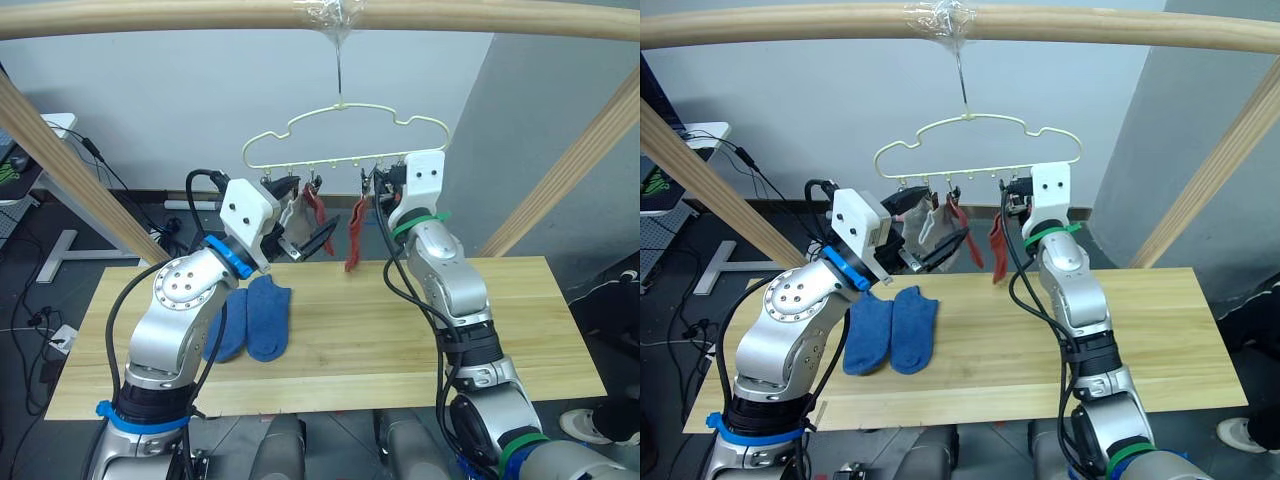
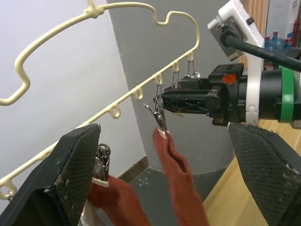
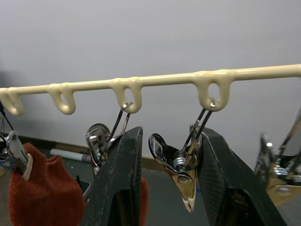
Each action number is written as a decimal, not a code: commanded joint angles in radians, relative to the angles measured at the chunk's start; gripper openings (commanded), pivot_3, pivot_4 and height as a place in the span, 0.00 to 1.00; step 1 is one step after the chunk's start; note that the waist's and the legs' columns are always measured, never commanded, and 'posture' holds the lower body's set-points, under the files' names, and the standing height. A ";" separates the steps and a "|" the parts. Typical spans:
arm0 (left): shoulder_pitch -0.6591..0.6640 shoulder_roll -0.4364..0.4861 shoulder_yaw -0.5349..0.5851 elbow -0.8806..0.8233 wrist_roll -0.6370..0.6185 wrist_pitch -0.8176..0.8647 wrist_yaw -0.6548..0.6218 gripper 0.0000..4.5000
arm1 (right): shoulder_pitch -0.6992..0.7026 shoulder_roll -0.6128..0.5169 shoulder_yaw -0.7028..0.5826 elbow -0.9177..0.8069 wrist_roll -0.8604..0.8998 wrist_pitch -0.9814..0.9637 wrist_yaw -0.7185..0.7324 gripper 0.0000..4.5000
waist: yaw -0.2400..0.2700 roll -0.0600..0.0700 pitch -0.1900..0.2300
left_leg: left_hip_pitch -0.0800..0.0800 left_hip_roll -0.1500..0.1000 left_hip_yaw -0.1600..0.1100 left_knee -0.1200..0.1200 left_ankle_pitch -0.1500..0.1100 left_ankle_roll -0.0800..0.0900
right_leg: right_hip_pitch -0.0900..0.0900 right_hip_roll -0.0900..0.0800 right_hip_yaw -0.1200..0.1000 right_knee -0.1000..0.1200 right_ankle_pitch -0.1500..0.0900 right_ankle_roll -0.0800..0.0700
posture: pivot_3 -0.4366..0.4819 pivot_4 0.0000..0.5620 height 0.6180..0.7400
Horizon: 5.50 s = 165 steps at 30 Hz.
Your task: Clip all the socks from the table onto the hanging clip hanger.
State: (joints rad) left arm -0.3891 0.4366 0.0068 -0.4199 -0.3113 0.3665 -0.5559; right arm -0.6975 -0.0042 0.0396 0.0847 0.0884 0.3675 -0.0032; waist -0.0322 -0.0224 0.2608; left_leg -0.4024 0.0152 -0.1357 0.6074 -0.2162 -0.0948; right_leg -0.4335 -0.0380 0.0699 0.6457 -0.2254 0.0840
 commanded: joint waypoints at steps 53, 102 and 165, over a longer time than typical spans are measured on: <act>0.157 -0.160 -0.027 0.617 0.203 0.060 0.281 1.00 | -0.020 -0.179 -0.072 -0.161 0.059 0.256 0.178 0.00 | 0.003 0.001 0.001 | 0.000 0.000 0.000 0.001 0.000 0.000 | 0.000 0.000 0.000 0.001 0.000 0.000 | 0.57 0.46 1.00; -0.044 -0.230 -0.273 0.409 0.357 -0.439 0.010 0.01 | -0.382 -0.054 -0.814 -0.105 0.480 1.247 -0.060 0.00 | 0.011 0.002 0.000 | 0.000 -0.002 -0.001 0.001 0.000 0.000 | 0.004 -0.002 -0.002 -0.001 0.001 -0.001 | 0.51 0.38 1.00; -0.223 -0.488 -0.143 0.576 0.058 -0.048 0.010 0.55 | 0.052 -0.359 -0.581 -0.475 0.909 0.932 -0.020 1.00 | -0.037 0.003 0.000 | 0.000 -0.001 0.001 0.002 -0.001 0.003 | 0.003 0.000 0.001 0.000 -0.001 0.004 | 0.43 0.38 1.00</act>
State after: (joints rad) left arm -0.6011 -0.0579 -0.1513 0.1705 -0.2364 0.3128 -0.5393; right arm -0.6505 -0.3294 -0.5714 -0.3269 1.0258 1.3624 -0.0619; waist -0.0694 -0.0198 0.2608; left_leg -0.4023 0.0139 -0.1350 0.6095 -0.2167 -0.0923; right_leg -0.4310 -0.0381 0.0704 0.6454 -0.2267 0.0884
